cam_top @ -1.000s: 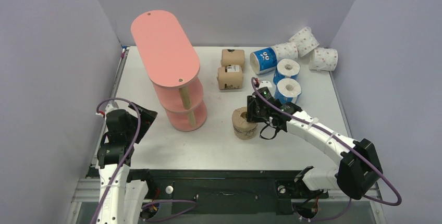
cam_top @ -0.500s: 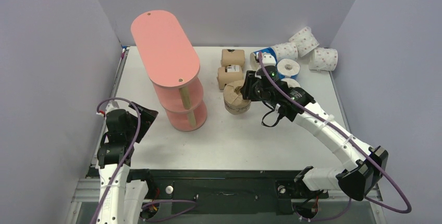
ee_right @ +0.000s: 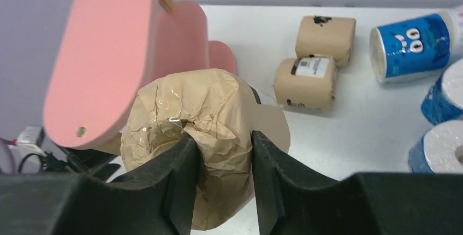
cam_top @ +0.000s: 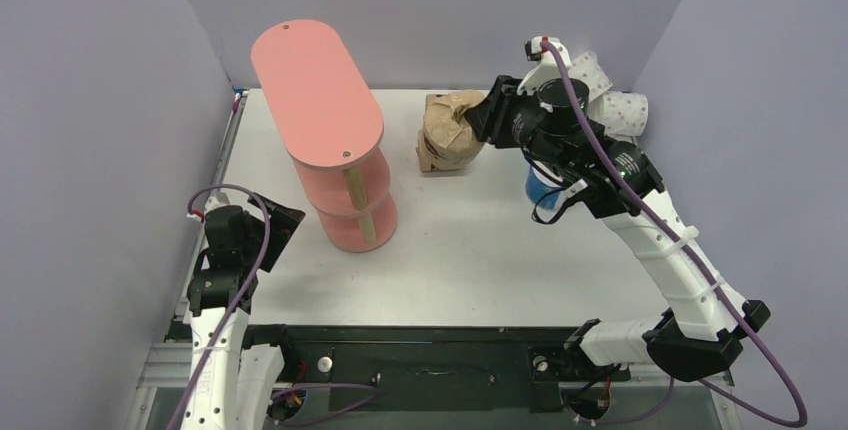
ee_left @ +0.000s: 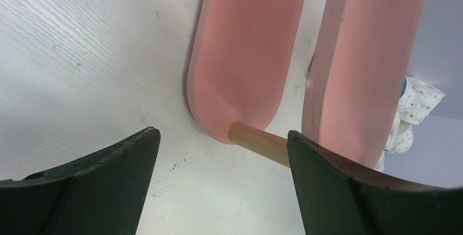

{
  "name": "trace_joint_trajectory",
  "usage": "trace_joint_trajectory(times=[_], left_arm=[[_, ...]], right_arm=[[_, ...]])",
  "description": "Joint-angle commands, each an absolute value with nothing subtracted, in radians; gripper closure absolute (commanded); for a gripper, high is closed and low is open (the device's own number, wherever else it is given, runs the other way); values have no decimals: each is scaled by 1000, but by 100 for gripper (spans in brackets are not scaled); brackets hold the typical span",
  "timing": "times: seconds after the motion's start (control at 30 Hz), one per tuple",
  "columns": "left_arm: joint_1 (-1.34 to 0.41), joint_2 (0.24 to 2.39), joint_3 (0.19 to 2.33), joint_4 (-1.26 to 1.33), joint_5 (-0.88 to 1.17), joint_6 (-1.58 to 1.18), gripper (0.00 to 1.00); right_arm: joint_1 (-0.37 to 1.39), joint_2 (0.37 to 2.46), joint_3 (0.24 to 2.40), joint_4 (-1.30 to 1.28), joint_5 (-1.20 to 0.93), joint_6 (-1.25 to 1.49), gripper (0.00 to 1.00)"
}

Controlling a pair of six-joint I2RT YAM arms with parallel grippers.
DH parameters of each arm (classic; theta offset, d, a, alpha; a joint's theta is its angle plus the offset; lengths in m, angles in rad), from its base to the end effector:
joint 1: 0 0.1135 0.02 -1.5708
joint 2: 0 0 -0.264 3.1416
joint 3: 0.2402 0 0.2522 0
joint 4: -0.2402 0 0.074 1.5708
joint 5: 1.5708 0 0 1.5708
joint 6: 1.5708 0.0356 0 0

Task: Place and organize the paper towels onto the shelf
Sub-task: Pick up the paper towel from the center of the board, then place the paper towel on the shelf.

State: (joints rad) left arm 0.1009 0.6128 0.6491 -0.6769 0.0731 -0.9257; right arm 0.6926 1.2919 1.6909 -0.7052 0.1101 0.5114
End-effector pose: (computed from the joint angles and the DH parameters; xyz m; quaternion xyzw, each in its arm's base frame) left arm 0.1340 0.0110 0.2687 -0.4243 0.7861 -0.2096 0.3975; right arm 0.1980 0.1592 0.4848 -0.0405 0.8051 0.2976 0.5115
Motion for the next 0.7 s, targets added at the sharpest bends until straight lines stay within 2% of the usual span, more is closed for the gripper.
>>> trace_joint_trajectory(times=[0.0, 0.43, 0.67], left_arm=[[106, 617, 695, -602, 106, -961, 16], [104, 630, 709, -579, 129, -992, 17], [104, 634, 717, -581, 124, -988, 18]], right_arm=[[724, 1341, 1865, -676, 62, 514, 66], [855, 1576, 2277, -715, 18, 504, 65], [878, 1685, 2387, -709, -36, 520, 63]])
